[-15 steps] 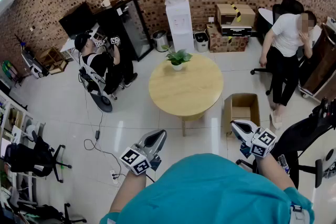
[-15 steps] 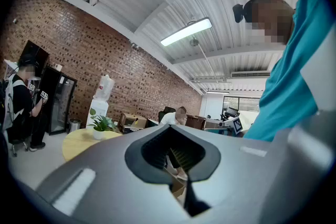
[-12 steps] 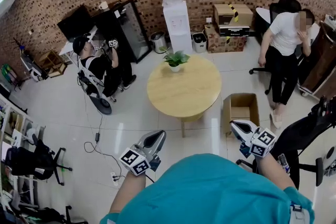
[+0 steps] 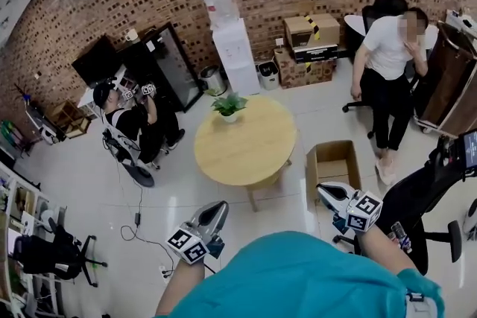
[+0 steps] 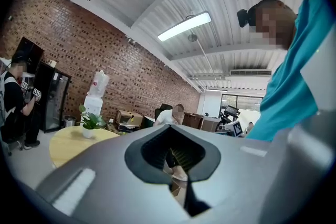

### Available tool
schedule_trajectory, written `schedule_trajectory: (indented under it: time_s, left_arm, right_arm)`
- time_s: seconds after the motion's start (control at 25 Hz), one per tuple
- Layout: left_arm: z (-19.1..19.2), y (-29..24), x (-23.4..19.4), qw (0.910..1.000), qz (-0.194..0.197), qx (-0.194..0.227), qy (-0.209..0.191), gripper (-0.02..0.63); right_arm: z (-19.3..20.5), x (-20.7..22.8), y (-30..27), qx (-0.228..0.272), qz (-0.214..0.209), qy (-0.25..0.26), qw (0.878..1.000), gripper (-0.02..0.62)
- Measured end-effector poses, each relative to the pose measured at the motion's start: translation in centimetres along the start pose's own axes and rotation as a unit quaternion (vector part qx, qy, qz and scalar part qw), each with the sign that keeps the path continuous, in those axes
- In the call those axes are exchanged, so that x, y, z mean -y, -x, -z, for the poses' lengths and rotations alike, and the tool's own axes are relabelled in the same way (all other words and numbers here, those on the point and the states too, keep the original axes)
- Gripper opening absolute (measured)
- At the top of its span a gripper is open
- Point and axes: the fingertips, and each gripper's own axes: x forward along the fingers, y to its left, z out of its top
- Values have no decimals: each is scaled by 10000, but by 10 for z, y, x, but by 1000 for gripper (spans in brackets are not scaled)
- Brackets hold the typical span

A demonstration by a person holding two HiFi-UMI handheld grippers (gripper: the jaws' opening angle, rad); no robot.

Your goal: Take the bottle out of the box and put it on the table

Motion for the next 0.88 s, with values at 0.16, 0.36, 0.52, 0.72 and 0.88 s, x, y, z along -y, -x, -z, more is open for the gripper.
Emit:
schedule_trajectory:
  time_s: [0.16,0.36,0.52,0.72,0.88]
  left_arm:
    - [0,-50,20,9995,-91,-144,251,18]
    - [-6,-109,38,9983,158,-393,388,44]
    - [36,-147,58,9955,452,-808,211,67]
    - [134,-184,-87,9917,897,-857,345,80]
    - [190,-242,-193,9868,1245,-936,442,80]
  right_arm:
    - [-13,27,27,-191,-79,71,9998,32]
    - [-20,45,40,-367,0,114,9993,52]
    - [41,66,53,-445,119,-72,9989,81]
    - [182,170,-36,-928,644,-443,9926,110]
    - [245,287,-77,-1094,1406,-750,9811,132]
